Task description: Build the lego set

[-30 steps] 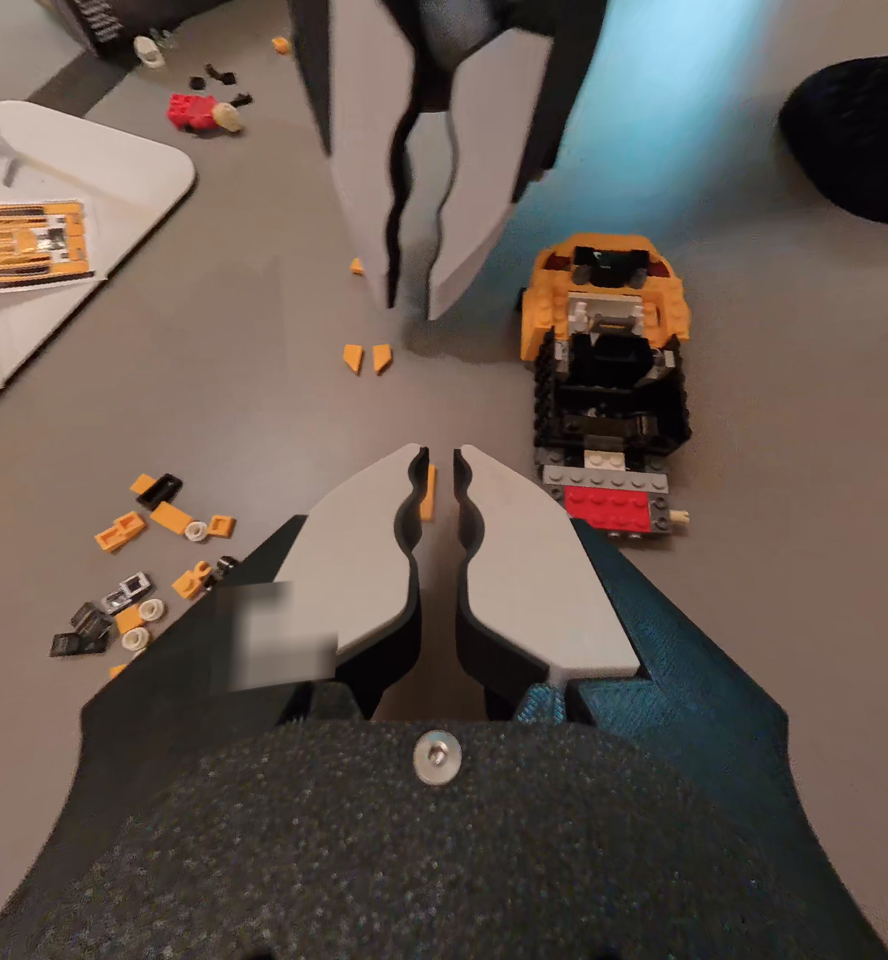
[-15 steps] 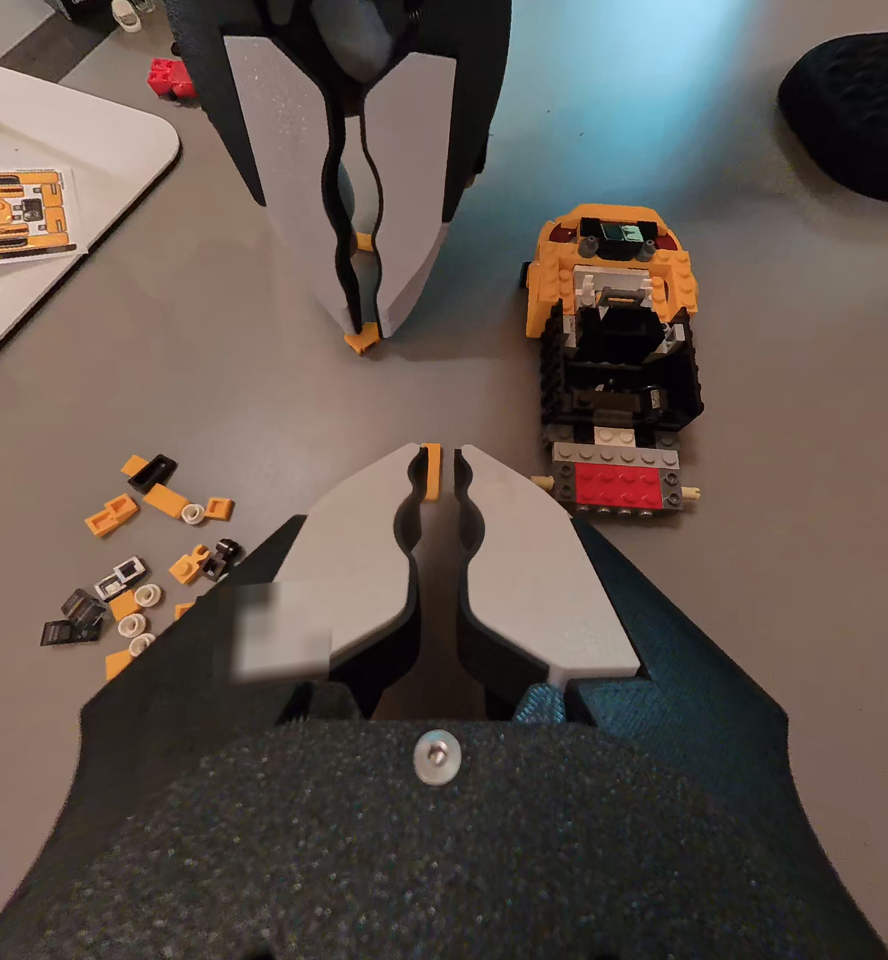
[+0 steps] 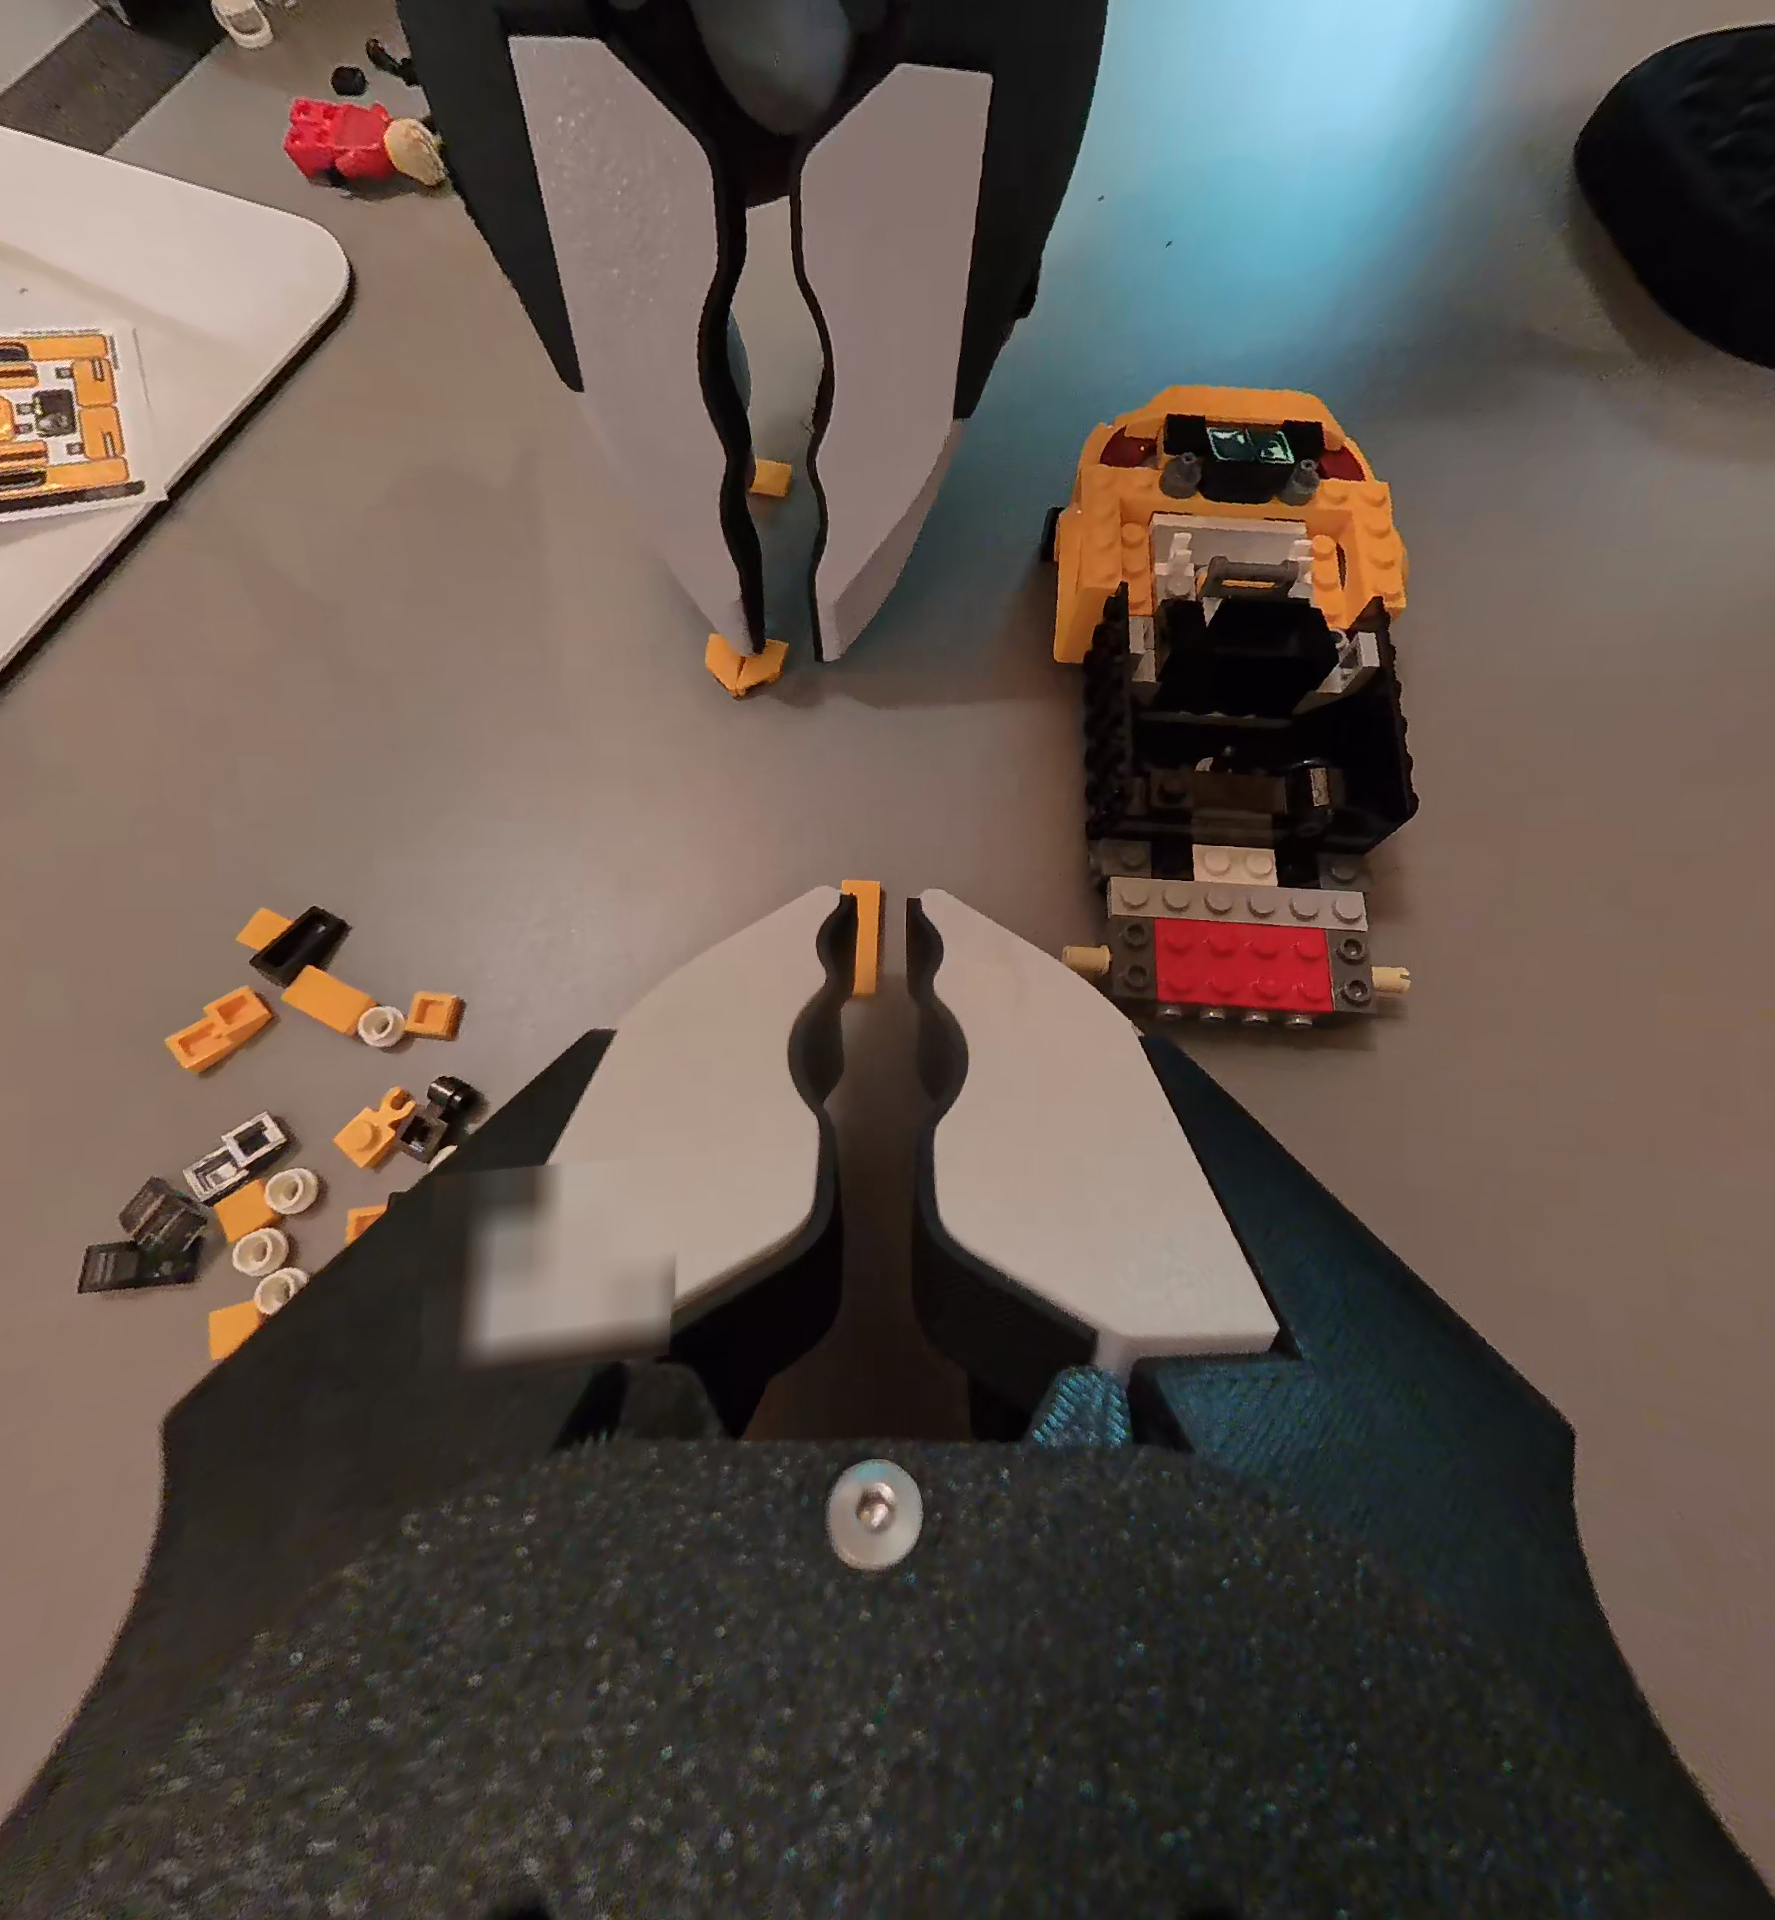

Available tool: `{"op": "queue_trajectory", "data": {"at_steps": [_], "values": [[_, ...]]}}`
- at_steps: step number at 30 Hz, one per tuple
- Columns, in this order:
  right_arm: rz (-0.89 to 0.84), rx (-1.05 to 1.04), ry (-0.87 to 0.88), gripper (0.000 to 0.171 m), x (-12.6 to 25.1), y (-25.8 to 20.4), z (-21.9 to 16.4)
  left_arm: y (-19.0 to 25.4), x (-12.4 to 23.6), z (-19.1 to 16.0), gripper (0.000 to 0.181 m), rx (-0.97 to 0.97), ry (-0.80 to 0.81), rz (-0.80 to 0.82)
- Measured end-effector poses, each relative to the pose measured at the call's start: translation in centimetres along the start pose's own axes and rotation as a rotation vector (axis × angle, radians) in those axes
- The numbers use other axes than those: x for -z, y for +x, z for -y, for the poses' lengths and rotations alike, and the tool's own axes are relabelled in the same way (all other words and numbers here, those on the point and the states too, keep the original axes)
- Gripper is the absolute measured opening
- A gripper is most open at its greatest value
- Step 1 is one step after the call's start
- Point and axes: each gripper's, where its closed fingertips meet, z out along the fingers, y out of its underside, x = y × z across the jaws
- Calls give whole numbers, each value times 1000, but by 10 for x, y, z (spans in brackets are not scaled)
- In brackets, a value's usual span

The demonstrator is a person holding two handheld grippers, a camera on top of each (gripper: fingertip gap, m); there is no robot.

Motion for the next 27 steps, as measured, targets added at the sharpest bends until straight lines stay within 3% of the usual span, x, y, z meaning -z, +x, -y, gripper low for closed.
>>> {"op": "queue_trajectory", "data": {"at_steps": [27], "values": [[17, -12, -14, 8, -3, 0, 1, 0, 1, 0, 8, 3, 4, -1]]}}
